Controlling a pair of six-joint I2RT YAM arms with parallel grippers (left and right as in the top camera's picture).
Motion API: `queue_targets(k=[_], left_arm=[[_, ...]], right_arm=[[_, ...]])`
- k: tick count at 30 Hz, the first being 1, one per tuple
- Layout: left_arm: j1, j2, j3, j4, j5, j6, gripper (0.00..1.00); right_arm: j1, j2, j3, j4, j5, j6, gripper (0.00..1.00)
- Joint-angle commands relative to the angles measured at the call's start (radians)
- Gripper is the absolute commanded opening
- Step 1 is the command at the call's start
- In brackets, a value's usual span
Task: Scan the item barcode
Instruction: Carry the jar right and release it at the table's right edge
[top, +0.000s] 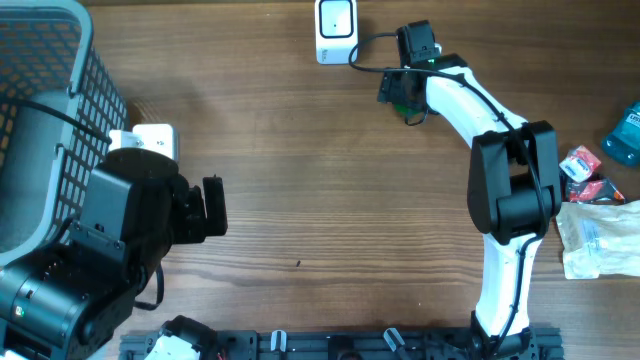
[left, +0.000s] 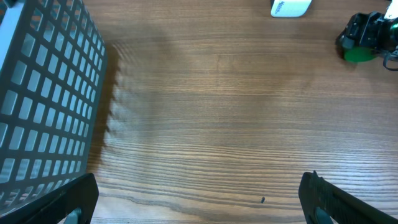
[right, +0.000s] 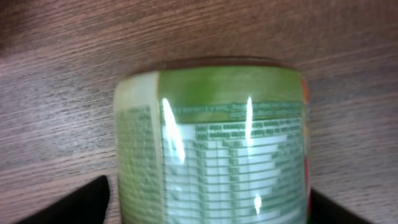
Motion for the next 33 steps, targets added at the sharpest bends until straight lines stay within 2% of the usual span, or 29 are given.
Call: queue_targets(k=[1,3,6,11,18,23,28,33], left_arm=[[0.003,-0.005,-0.005,0.0,-0.013,-0.009,1.0],[0.003,-0.005,-0.005,0.0,-0.013,-0.009,1.0],[0.003,-0.005,-0.005,-0.001,-0.013,-0.009,1.0],[0.003,-0.005,-0.005,0.0,-0.013,-0.009,1.0],[0.003,-0.005,-0.005,0.0,-0.013,-0.009,1.0],[0.003,-0.005,-0.005,-0.001,-0.013,-0.009,1.0],[0.003,-0.005,-0.005,0.0,-0.013,-0.009,1.0],[0.003,-0.005,-0.005,0.0,-0.013,-0.009,1.0]], right_arm=[[-0.001,0.006,-0.001,-0.014,-0.033,0.039,0.75],[-0.003,0.006,-0.001,-0.029,-0.002,0.035,0.67],[-0.003,0.006,-0.001,-0.04,0.036,0.036,0.62],[-0.003,0.005,0.002,-0.048,0.035,0.04,0.58],[-0.038,-0.078,0.021,-0.164,0.094,0.039,0.58],[-0.133,-0.167,0.021,-0.31,0.13,0.04,0.59],[-0.278,-0.18,0.02,-0.418,0.22,0.05,0.59],[-0.455,-0.18,0.02,-0.415,0.267,0.05,0.63]])
